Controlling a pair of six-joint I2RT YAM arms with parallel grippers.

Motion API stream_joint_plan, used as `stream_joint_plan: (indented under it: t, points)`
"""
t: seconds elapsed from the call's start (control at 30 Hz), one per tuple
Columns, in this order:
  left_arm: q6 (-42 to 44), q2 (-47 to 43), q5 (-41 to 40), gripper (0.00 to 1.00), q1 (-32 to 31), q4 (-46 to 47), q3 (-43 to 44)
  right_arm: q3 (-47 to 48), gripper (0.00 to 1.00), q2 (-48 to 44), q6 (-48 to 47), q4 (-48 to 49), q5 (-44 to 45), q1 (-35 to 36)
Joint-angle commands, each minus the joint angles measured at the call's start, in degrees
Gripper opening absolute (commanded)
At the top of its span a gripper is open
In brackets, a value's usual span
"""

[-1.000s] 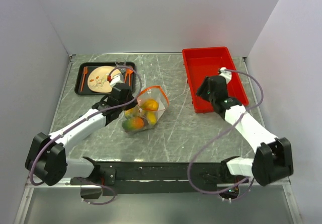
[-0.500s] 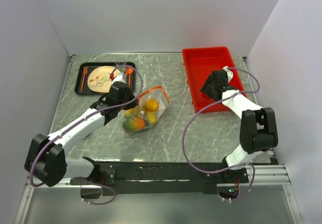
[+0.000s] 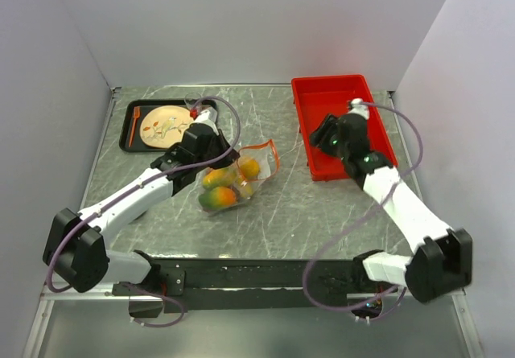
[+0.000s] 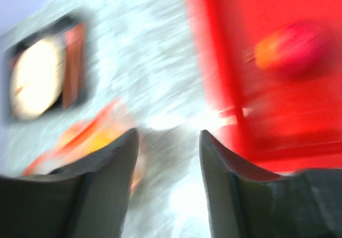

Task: Open the zip-top bag and remove the fake food

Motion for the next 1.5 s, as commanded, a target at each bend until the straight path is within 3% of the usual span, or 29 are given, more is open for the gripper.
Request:
stream_joint_plan:
  t: [0.0,0.17,0.47,0.63,0.87,1.17,1.47]
  points:
    - [-1.17,0.24,1.04,0.01,-0.94,2.67,2.66,-2.05,0.51,-3.51,4.53,4.39,-4.64,11.65]
    - [-2.14,-0.90,1.04,0.01,-2.08,2.32,2.13,0.06,0.32,3.68,5.16,8.09,-7.28,18.27]
    - [-3.02,-4.77,-2.92,0.01,-2.61,0.21,0.99,-1.78,0.29,14.32,-0.71,21.77,-10.44,23.02]
    - [-2.49,-6.18,-2.39,0.01,-2.78,-0.76,0.81,-2.58,0.47,18.01,-5.91,27.77,-6.59,24.43]
    - [-1.09,-8.02,0.24,0.01,-2.78,-1.20,-0.06,0.06,0.57,23.38,-12.50,28.30,1.07,26.36]
    - [1.28,-9.17,5.69,0.01,-2.70,2.14,-1.21,-2.40,0.72,25.14,-17.07,35.07,2.47,27.50]
    - [2.78,-10.40,8.86,0.01,-2.26,3.37,-1.12,-0.65,0.85,27.60,-21.47,35.08,1.69,28.82]
